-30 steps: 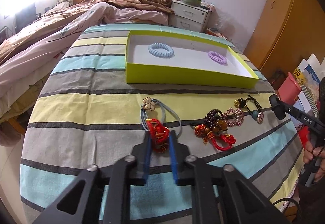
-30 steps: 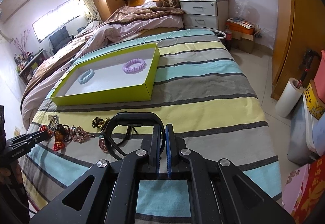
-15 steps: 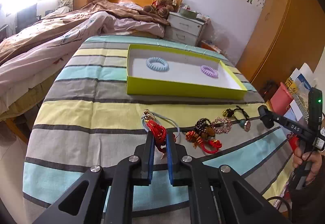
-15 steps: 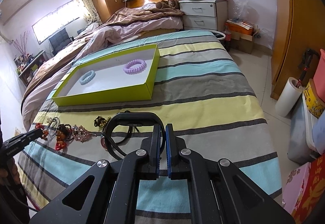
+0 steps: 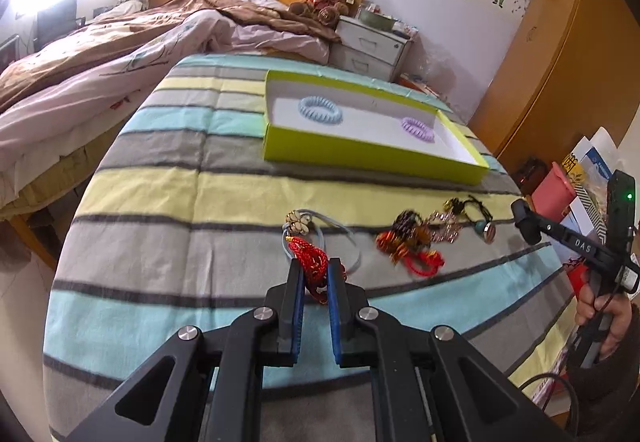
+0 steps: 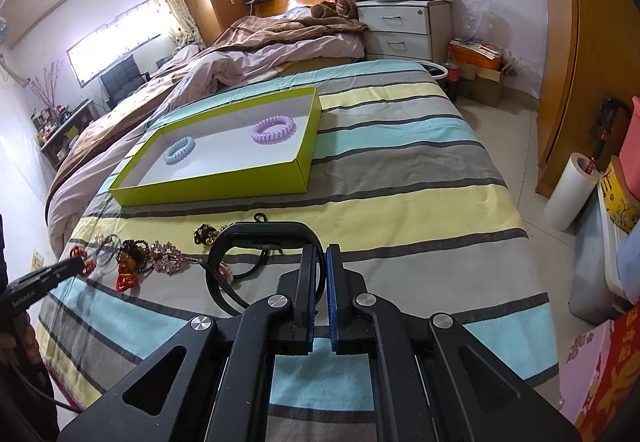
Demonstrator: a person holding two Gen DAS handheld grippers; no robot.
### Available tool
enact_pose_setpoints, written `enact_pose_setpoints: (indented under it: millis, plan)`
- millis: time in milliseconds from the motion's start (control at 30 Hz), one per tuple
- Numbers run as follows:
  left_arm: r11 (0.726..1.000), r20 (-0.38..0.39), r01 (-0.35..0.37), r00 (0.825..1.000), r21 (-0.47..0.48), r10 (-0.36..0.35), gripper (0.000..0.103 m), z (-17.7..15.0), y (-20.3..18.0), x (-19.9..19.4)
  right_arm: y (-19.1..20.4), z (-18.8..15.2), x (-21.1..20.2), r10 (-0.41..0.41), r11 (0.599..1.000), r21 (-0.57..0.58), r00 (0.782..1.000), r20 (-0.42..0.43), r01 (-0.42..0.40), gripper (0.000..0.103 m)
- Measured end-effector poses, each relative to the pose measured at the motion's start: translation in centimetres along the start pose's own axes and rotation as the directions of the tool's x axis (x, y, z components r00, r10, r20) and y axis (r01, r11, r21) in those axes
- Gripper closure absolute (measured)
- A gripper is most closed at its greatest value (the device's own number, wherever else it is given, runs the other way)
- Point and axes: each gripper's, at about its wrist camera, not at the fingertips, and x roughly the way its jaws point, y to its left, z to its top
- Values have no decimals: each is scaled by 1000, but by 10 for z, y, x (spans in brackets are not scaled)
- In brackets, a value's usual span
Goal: Organize jewelry
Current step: 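Close the left gripper on the red tassel charm and lift it, then carry the red tassel charm and black watch band into the box and release both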
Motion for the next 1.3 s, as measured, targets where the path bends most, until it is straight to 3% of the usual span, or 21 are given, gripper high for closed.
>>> enact_pose_setpoints:
  millis: [300,400,500,633,1133,1300]
  plan:
    - [999,-36,27,999,-37,-28,92,-19,7,-4,3,-3,-2,5,1000,-2,1000,-1,-5,98]
    - [1000,-36,15,999,-25,-16,89,-22,5,-6,3,-3,-2,7,1000,-2,1000,0,-7,98]
    - [999,-12,-47,999,21,47,89,-24,-2,-10,4,-3,-2,8,1000,-2,1000,1,-8,98]
    - [996,-15,-57,998,74,58,93,-28,-10,-12,5,-4,-3,10,1000,-3,1000,-1,-10,98]
    - [996,63,54,996,74,-59,93,-15,-16,-45,7,-1,-9,11,1000,3,1000,14,-11,98]
    - [997,94,32,995,70,-39,93,4,-14,-48,11,8,-12,16,1000,-2,999,28,-16,98]
